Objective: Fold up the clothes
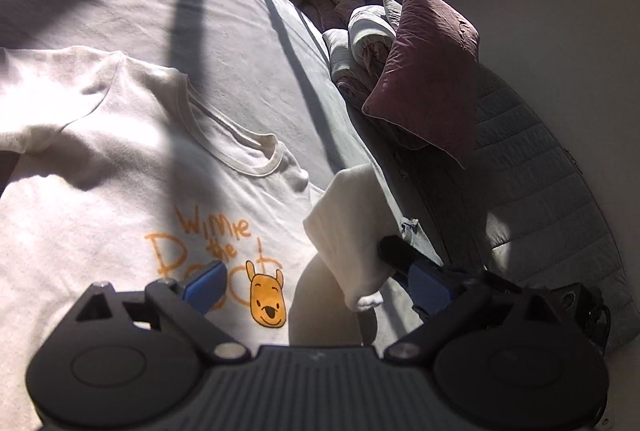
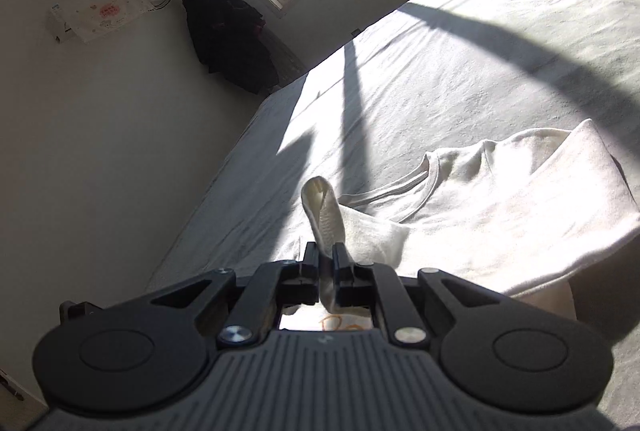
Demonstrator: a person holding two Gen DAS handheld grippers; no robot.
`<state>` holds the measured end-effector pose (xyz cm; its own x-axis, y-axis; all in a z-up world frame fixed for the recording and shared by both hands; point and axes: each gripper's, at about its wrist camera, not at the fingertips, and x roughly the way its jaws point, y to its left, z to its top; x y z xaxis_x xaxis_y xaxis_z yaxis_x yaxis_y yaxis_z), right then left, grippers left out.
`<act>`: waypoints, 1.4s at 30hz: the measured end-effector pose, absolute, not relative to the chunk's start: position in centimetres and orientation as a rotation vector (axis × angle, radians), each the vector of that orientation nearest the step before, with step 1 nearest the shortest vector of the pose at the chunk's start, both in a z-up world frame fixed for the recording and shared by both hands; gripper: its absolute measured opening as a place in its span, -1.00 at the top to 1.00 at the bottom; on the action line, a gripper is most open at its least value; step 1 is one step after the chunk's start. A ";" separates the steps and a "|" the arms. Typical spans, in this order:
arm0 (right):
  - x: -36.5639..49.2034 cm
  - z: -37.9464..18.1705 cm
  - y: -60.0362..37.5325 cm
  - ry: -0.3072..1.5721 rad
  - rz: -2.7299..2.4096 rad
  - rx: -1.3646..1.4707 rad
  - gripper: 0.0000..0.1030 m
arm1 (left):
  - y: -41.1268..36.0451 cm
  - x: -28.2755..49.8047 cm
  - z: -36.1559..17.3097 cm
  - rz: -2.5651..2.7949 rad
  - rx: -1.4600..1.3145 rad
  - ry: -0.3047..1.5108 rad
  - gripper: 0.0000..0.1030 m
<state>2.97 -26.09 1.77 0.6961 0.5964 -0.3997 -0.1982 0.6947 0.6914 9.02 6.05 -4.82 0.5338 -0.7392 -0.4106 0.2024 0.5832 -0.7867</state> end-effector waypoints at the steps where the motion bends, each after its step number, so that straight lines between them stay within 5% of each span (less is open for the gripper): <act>1: 3.1 1.1 -25.4 0.683 0.496 0.661 0.81 | 6.3 9.2 -5.2 -0.625 -0.773 0.829 -0.90; 15: 2.6 -3.8 -22.2 0.827 0.532 0.637 0.81 | 4.8 11.0 -8.6 -0.541 -0.808 0.942 -0.62; 18: 2.4 -3.8 -22.1 0.822 0.542 0.617 0.81 | 4.0 11.2 -8.7 -0.534 -0.774 0.960 -0.31; 20: 2.2 -3.8 -22.0 0.823 0.546 0.610 0.80 | 3.7 11.3 -9.0 -0.529 -0.761 0.989 0.20; 23: 2.0 -3.9 -21.9 0.832 0.540 0.603 0.75 | 3.6 11.5 -9.2 -0.513 -0.730 1.005 0.66; 25: 2.0 -4.0 -21.9 0.845 0.541 0.615 0.68 | 3.5 11.6 -8.9 -0.502 -0.684 1.003 0.82; 28: 2.0 -4.0 -22.6 0.843 0.552 0.664 0.63 | 3.6 11.7 -7.4 -0.504 -0.604 0.958 0.86; 30: 2.0 -4.2 -23.6 0.835 0.547 0.723 0.15 | 4.5 12.0 -6.4 -0.481 -0.579 0.912 0.86; 32: 1.9 -4.2 -24.5 0.816 0.526 0.767 -0.06 | 5.5 12.4 -5.4 -0.458 -0.554 0.866 0.86; 42: 3.7 -6.5 -29.3 0.754 0.391 0.987 -0.07 | 11.5 14.6 -4.0 -0.229 -0.509 0.749 0.84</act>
<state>3.74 -29.32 -6.49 0.6872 0.6120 -0.3915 0.0331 0.5119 0.8584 14.55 11.48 -3.97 0.7153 -0.3738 -0.5904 0.0199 0.8555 -0.5174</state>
